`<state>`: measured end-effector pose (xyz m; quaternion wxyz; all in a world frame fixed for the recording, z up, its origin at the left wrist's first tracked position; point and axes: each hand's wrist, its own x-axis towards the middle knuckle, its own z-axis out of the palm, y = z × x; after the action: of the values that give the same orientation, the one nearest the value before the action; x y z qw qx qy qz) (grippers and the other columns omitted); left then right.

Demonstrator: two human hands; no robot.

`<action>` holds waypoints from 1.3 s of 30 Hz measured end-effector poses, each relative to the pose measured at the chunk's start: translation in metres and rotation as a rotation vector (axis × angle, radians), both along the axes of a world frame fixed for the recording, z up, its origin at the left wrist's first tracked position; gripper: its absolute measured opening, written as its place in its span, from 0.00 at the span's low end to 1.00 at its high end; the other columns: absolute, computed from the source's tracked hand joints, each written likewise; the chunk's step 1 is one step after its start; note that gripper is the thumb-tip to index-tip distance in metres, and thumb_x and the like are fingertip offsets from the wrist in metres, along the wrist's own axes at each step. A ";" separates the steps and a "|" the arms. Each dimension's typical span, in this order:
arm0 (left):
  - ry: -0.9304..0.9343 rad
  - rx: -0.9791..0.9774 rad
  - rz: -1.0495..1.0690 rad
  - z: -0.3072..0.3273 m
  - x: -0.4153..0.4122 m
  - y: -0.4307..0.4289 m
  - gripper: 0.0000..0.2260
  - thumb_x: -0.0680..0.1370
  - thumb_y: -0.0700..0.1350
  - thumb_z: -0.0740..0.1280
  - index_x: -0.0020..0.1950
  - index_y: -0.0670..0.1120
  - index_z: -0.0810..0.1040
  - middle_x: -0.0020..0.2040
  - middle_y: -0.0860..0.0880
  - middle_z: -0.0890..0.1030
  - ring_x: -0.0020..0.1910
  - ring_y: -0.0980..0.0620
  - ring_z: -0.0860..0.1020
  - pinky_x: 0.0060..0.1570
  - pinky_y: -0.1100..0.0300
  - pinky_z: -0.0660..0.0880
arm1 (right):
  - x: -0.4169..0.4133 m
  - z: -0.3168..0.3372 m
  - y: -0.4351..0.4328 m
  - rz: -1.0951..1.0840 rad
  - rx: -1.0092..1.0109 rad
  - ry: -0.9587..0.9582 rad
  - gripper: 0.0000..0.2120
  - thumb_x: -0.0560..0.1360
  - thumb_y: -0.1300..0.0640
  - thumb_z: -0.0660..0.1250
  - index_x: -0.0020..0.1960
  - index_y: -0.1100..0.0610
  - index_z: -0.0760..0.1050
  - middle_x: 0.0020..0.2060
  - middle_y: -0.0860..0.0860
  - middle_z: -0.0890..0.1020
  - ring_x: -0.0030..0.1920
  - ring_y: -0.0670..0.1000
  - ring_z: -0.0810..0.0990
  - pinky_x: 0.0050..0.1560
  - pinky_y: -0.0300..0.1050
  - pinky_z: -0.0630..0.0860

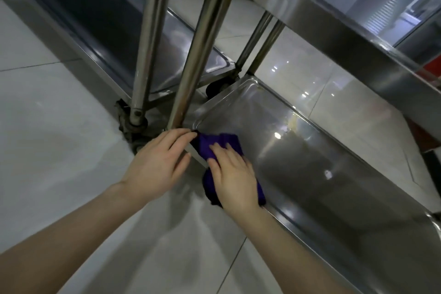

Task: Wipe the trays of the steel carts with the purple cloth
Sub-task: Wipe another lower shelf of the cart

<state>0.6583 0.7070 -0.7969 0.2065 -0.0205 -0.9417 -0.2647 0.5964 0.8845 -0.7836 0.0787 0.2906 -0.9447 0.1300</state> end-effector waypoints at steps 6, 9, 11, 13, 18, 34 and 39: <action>0.014 0.002 0.013 0.001 0.004 0.002 0.23 0.79 0.52 0.54 0.70 0.42 0.72 0.70 0.45 0.72 0.66 0.46 0.74 0.65 0.50 0.72 | -0.092 0.020 -0.056 0.063 -0.060 -0.340 0.22 0.84 0.48 0.50 0.77 0.50 0.60 0.78 0.46 0.58 0.78 0.48 0.53 0.76 0.50 0.52; 0.010 -0.027 0.015 -0.004 0.003 0.001 0.24 0.80 0.53 0.53 0.71 0.44 0.71 0.70 0.46 0.72 0.66 0.47 0.73 0.67 0.55 0.69 | -0.079 0.014 -0.042 0.085 -0.061 -0.302 0.21 0.84 0.48 0.49 0.77 0.47 0.60 0.77 0.45 0.59 0.78 0.46 0.51 0.77 0.52 0.49; 0.007 -0.034 -0.001 -0.006 0.000 0.003 0.23 0.80 0.54 0.52 0.72 0.45 0.70 0.70 0.47 0.72 0.66 0.49 0.73 0.66 0.59 0.66 | -0.048 0.008 -0.017 0.116 -0.091 -0.280 0.21 0.84 0.45 0.50 0.76 0.45 0.61 0.76 0.43 0.62 0.77 0.44 0.53 0.77 0.50 0.50; 0.021 -0.057 -0.055 -0.008 -0.005 0.011 0.22 0.81 0.52 0.53 0.71 0.44 0.69 0.68 0.46 0.72 0.64 0.49 0.74 0.65 0.57 0.71 | -0.016 0.003 0.015 0.132 -0.064 -0.221 0.23 0.82 0.41 0.47 0.76 0.42 0.60 0.75 0.39 0.62 0.76 0.40 0.52 0.75 0.43 0.47; 0.016 -0.030 -0.077 -0.009 -0.016 0.035 0.22 0.81 0.52 0.54 0.71 0.43 0.70 0.68 0.43 0.70 0.64 0.46 0.72 0.66 0.54 0.69 | -0.024 0.002 0.026 0.078 -0.002 -0.213 0.23 0.83 0.43 0.45 0.76 0.44 0.59 0.76 0.42 0.61 0.76 0.42 0.52 0.76 0.46 0.48; 0.058 -0.120 -0.134 0.007 -0.047 0.081 0.17 0.80 0.49 0.59 0.64 0.43 0.76 0.60 0.44 0.77 0.60 0.43 0.75 0.60 0.49 0.71 | -0.039 0.006 0.190 -0.344 -0.024 -0.215 0.21 0.84 0.50 0.52 0.76 0.50 0.62 0.76 0.45 0.61 0.77 0.47 0.55 0.72 0.36 0.48; -0.013 0.000 -0.126 0.011 -0.068 0.108 0.18 0.81 0.47 0.61 0.69 0.42 0.72 0.68 0.41 0.72 0.71 0.42 0.66 0.70 0.46 0.63 | -0.036 0.013 0.248 -0.809 0.013 -0.245 0.22 0.85 0.52 0.49 0.77 0.52 0.59 0.78 0.48 0.58 0.78 0.51 0.53 0.75 0.55 0.53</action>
<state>0.5907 0.8147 -0.7856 0.1830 -0.0782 -0.9399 -0.2773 0.5605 1.1323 -0.7709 0.0086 -0.1208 -0.9858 0.1161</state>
